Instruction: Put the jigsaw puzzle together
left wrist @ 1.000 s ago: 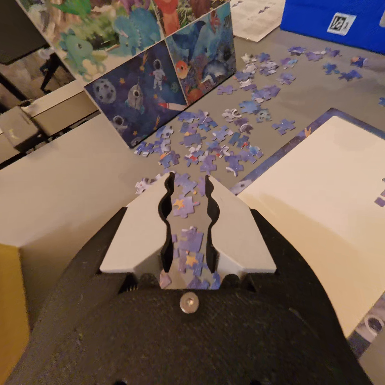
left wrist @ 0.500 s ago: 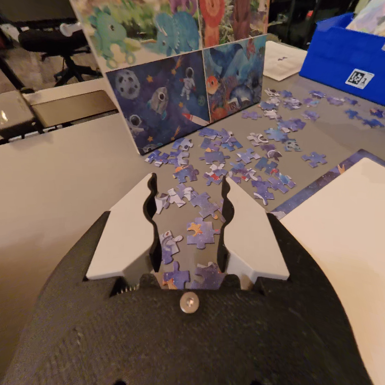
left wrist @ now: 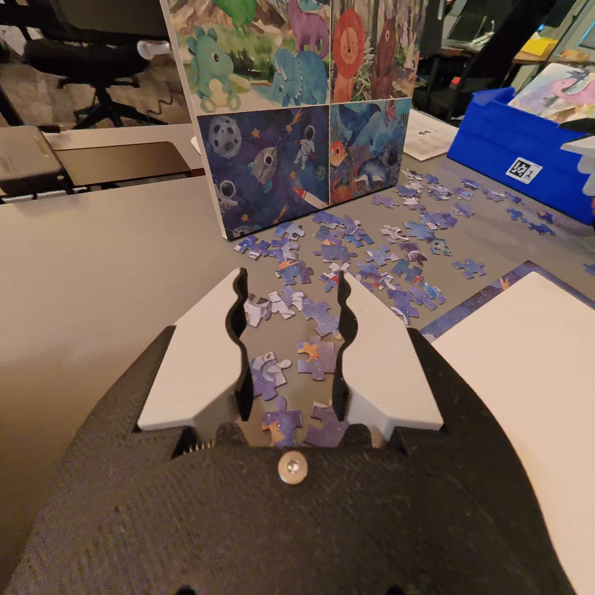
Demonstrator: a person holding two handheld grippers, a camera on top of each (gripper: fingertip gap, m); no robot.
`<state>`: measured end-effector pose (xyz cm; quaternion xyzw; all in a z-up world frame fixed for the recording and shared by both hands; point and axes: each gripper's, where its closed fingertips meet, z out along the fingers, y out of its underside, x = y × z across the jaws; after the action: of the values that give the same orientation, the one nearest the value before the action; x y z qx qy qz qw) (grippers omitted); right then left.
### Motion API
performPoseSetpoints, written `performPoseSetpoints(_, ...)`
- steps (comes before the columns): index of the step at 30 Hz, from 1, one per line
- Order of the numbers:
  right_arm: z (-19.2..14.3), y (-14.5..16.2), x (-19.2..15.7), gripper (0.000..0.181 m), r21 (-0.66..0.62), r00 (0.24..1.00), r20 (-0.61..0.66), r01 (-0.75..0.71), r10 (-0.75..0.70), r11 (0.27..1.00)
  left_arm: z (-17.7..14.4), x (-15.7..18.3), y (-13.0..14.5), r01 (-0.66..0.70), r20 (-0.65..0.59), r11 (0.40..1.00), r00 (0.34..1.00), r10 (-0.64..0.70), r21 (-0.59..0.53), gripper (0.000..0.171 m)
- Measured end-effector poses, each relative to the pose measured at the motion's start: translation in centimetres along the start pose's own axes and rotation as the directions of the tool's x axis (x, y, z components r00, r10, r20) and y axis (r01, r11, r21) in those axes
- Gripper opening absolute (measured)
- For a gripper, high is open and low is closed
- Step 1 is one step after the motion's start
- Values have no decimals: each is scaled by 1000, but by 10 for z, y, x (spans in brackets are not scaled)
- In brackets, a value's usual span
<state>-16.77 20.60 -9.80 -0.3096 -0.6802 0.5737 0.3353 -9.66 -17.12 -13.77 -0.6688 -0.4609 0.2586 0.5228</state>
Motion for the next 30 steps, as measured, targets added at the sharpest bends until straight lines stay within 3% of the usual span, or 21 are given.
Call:
performPoseSetpoints(6, 7, 1, -37, 58, -44, 986, 155, -51, 57, 998, 2, 8, 2, -69, -7, 998, 998, 69, -8, 43)
performPoseSetpoints(11, 9, 8, -51, 48, -84, 985, 170, 36, -21, 996, 3, 17, 3, -185, 9, 983, 983, 185, -19, 33)
performPoseSetpoints(17, 6, 2, -57, 32, -65, 983, 176, 62, -50, 996, 1, 18, -2, -230, 43, 973, 972, 230, 4, 15)
performPoseSetpoints(21, -6, -24, -46, 22, 66, 991, 84, 95, -100, 993, -7, 10, -11, -214, 90, 975, 974, 209, 53, 6)
performPoseSetpoints(23, -19, -40, -26, 21, 115, 986, -28, 168, -166, 979, -9, 7, -14, -199, 99, 977, 976, 192, 72, 3)
performPoseSetpoints(27, -84, -92, 26, 8, 300, 906, -360, 339, -223, 891, -9, 17, -8, -129, 0, 991, 992, 129, 38, 1)
performPoseSetpoints(30, -125, -111, 39, 5, 464, 902, -416, 322, -118, 825, -13, 19, -13, -128, -2, 989, 992, 129, 72, 1)
